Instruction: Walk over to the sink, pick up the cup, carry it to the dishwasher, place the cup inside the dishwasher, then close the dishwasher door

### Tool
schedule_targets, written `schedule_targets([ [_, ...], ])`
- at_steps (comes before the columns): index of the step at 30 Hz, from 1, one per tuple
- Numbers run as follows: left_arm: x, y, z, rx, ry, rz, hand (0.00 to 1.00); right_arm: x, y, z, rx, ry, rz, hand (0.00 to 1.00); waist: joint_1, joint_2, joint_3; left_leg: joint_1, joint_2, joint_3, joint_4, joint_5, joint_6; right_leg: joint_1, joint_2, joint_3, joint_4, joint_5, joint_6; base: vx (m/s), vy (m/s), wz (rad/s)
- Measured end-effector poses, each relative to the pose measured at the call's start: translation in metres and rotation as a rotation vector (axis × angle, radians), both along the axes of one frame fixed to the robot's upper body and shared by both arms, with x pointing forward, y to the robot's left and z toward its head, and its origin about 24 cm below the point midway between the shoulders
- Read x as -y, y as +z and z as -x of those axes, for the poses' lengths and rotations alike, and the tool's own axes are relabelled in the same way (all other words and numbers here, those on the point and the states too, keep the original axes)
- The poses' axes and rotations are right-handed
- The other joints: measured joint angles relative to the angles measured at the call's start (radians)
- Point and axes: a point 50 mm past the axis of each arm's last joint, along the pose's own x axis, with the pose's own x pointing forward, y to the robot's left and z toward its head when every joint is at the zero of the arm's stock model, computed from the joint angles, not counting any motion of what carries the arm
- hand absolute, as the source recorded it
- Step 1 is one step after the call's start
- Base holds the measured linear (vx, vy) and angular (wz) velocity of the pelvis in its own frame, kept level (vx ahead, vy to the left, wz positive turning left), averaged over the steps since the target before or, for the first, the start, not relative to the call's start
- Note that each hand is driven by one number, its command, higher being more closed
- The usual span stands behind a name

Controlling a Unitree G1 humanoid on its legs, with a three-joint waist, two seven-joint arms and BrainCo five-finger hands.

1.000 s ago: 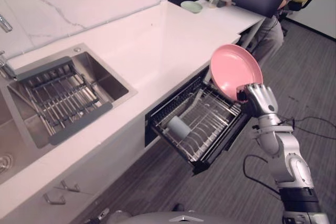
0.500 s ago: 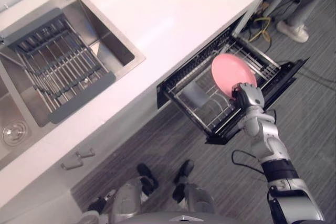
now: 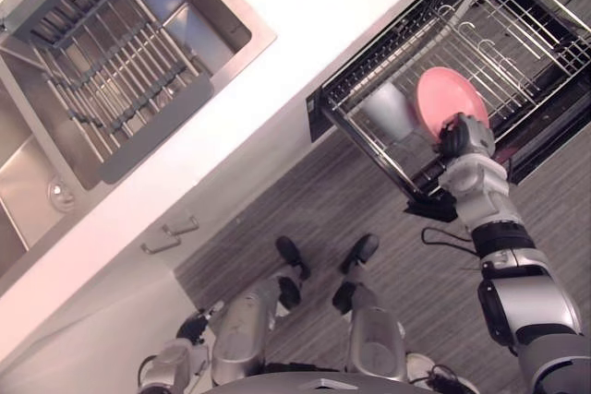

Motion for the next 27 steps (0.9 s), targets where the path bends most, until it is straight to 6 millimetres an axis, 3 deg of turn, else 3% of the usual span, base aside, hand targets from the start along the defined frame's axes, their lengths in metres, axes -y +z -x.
schedule_targets([
  [8,0.005,0.002,-0.004,0.013,-0.016,0.032,0.00,0.016,0.012,0.009,0.123,-0.078,-0.102,0.00,-0.003,0.004,0.000,0.056,-0.031,-0.075,-0.080,0.029,-0.004,0.019,-0.013,-0.006,0.033,-0.011,0.000,0.00,0.067,0.04],
  [12,0.005,0.000,0.000,-0.002,-0.023,0.025,0.00,0.028,0.020,0.032,0.356,-0.143,-0.292,0.00,-0.020,0.001,-0.006,0.105,-0.037,-0.085,-0.118,0.034,-0.019,0.057,-0.012,-0.019,0.037,-0.025,0.005,0.01,-0.001,0.07],
  [17,0.001,-0.007,0.015,-0.060,-0.001,0.004,0.00,0.048,-0.019,0.073,0.486,-0.300,-0.613,0.00,-0.052,-0.021,-0.091,0.159,-0.039,-0.102,-0.136,0.036,-0.034,0.111,-0.008,-0.031,0.037,-0.042,0.021,0.09,-0.030,0.05],
  [20,-0.004,-0.011,0.032,-0.095,0.065,-0.027,0.00,0.069,-0.046,0.106,0.603,-0.436,-0.861,0.00,-0.077,-0.049,-0.154,0.213,-0.040,-0.103,-0.139,0.029,-0.046,0.154,-0.013,-0.027,0.054,-0.068,0.031,0.11,-0.036,-0.03],
  [21,-0.005,-0.011,0.034,-0.101,0.068,-0.029,0.00,0.072,-0.049,0.110,0.628,-0.451,-0.902,1.00,-0.080,-0.052,-0.162,0.216,-0.040,-0.103,-0.140,0.028,-0.048,0.154,-0.015,-0.025,0.063,-0.073,0.032,0.08,-0.023,-0.06],
  [27,-0.004,-0.014,0.042,-0.134,0.076,-0.042,0.00,0.086,-0.083,0.127,0.670,-0.563,-1.174,1.00,-0.101,-0.042,-0.170,0.221,-0.039,-0.104,-0.148,0.024,-0.054,0.126,-0.034,-0.015,0.132,-0.110,0.029,0.02,-0.008,-0.02],
])
